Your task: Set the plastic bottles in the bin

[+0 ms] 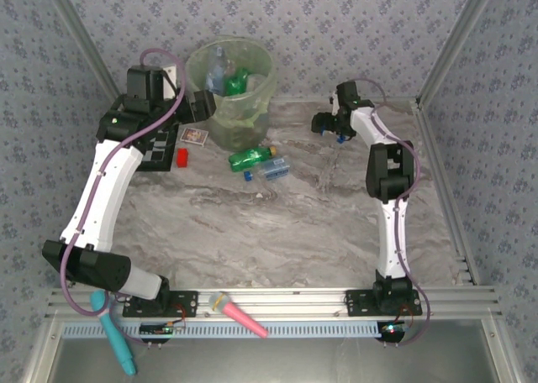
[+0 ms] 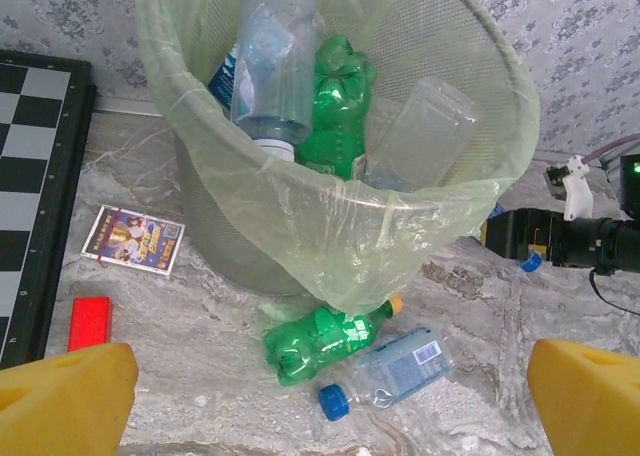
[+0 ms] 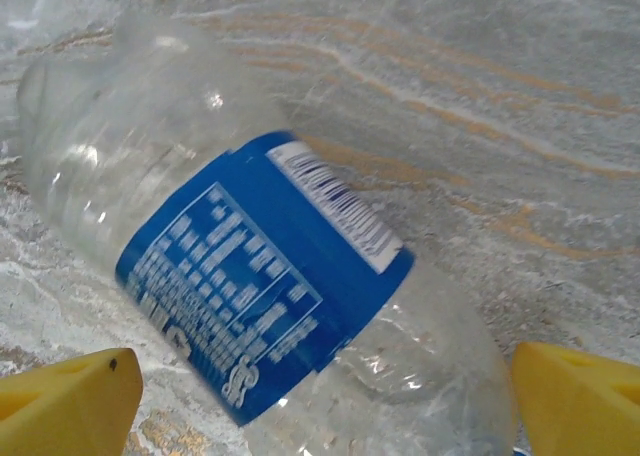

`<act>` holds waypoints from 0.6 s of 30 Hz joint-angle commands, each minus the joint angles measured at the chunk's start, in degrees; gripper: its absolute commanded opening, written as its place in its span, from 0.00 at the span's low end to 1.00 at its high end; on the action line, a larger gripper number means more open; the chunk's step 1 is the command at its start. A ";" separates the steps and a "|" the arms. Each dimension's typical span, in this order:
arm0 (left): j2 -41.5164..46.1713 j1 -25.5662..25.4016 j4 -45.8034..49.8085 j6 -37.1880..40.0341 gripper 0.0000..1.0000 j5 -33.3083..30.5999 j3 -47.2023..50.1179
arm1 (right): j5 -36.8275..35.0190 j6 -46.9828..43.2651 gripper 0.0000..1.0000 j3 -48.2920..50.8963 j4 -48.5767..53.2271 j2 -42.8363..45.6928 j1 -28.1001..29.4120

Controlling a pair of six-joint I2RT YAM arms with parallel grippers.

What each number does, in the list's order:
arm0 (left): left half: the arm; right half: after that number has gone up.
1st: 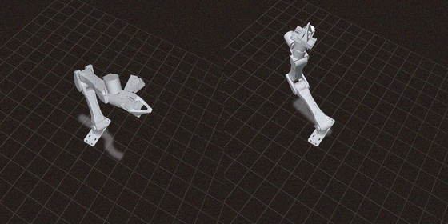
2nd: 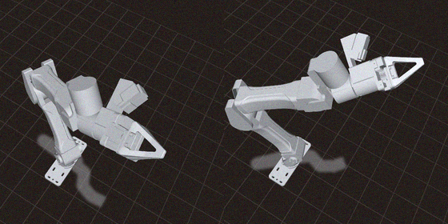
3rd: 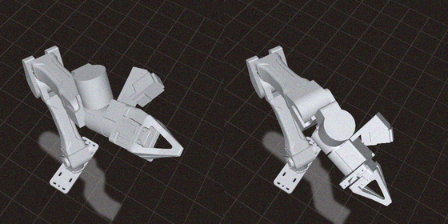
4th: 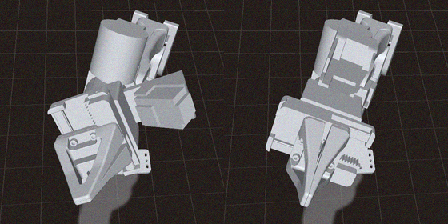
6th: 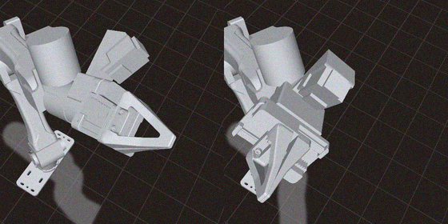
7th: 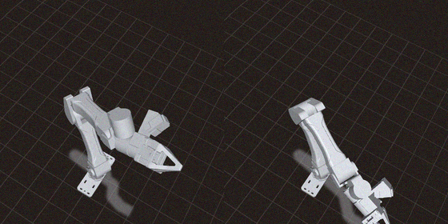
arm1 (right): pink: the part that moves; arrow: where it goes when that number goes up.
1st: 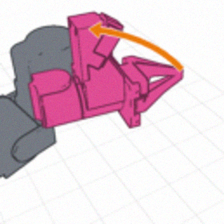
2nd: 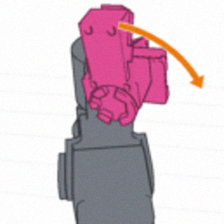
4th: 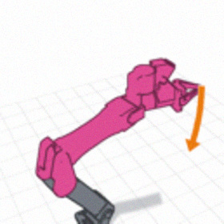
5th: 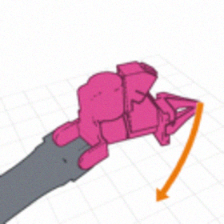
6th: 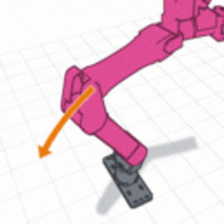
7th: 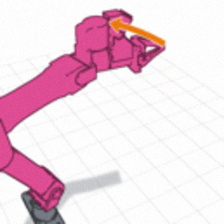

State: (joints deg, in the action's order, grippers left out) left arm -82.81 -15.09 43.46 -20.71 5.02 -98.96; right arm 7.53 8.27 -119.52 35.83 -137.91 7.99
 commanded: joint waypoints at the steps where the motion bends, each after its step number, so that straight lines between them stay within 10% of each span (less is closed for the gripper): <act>1: 1.54 0.50 -0.31 -0.47 1.00 -0.62 -0.15 | -0.13 -4.27 0.90 -2.16 2.55 -1.17 2.04; 18: 3.29 0.90 0.91 -0.74 1.00 -0.09 0.25 | -5.02 -4.98 0.82 -8.17 3.88 -6.40 5.48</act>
State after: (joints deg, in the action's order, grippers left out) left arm -81.97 -14.61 43.68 -20.93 4.89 -98.76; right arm 4.49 4.40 -125.08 38.24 -142.82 12.69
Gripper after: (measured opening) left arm 0.997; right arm 0.824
